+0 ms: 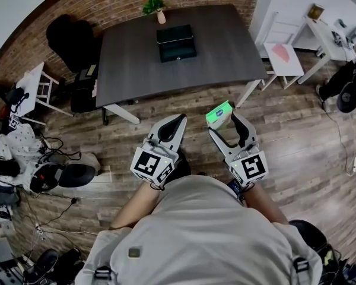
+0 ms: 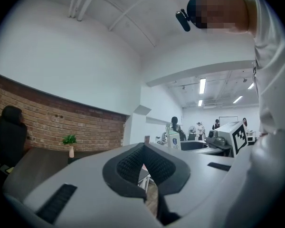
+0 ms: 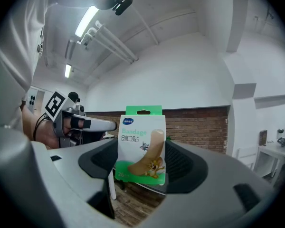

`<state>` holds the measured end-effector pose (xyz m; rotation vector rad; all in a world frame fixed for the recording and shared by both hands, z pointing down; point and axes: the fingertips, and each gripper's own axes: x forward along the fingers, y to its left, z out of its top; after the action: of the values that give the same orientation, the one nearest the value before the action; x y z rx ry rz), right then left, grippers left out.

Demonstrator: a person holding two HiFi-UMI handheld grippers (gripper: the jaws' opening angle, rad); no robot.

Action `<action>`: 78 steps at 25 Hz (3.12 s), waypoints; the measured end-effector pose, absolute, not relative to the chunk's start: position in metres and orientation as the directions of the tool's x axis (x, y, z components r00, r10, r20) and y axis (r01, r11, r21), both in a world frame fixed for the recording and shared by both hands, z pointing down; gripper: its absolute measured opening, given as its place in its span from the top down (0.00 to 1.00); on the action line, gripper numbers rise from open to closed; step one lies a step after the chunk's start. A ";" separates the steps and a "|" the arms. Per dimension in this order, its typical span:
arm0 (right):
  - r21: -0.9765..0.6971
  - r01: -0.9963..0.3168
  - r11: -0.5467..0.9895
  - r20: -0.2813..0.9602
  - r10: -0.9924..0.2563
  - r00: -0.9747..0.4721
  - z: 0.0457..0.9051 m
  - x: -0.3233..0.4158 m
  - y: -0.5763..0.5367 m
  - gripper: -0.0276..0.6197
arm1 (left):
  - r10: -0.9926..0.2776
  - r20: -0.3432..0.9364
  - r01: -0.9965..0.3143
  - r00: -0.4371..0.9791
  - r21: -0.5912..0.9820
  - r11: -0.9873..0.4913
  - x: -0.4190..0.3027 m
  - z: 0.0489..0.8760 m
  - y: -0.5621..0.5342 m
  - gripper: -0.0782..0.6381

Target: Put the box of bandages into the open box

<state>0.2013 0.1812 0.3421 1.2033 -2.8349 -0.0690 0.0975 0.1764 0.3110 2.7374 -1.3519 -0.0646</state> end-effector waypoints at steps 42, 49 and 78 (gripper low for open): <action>0.107 -0.673 0.732 0.131 -0.681 -0.721 0.351 -0.031 -0.112 0.49 | -0.790 0.004 -0.780 0.614 0.156 -0.606 -0.138 0.326 -0.104 0.87; 0.075 -0.613 0.787 0.167 -0.616 -0.770 0.367 -0.037 -0.156 0.49 | -0.827 0.035 -0.820 0.560 0.160 -0.549 -0.141 0.333 -0.144 0.87; 0.064 -0.197 0.978 0.540 -0.200 -0.817 0.533 -0.048 -0.371 0.49 | -0.865 0.314 -0.914 0.391 0.246 -0.324 -0.138 0.493 -0.342 0.87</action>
<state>-0.0484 -0.3706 0.5326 0.2782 -2.5510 -0.0070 -0.1380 -0.3417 0.4935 2.2752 -1.5377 0.1754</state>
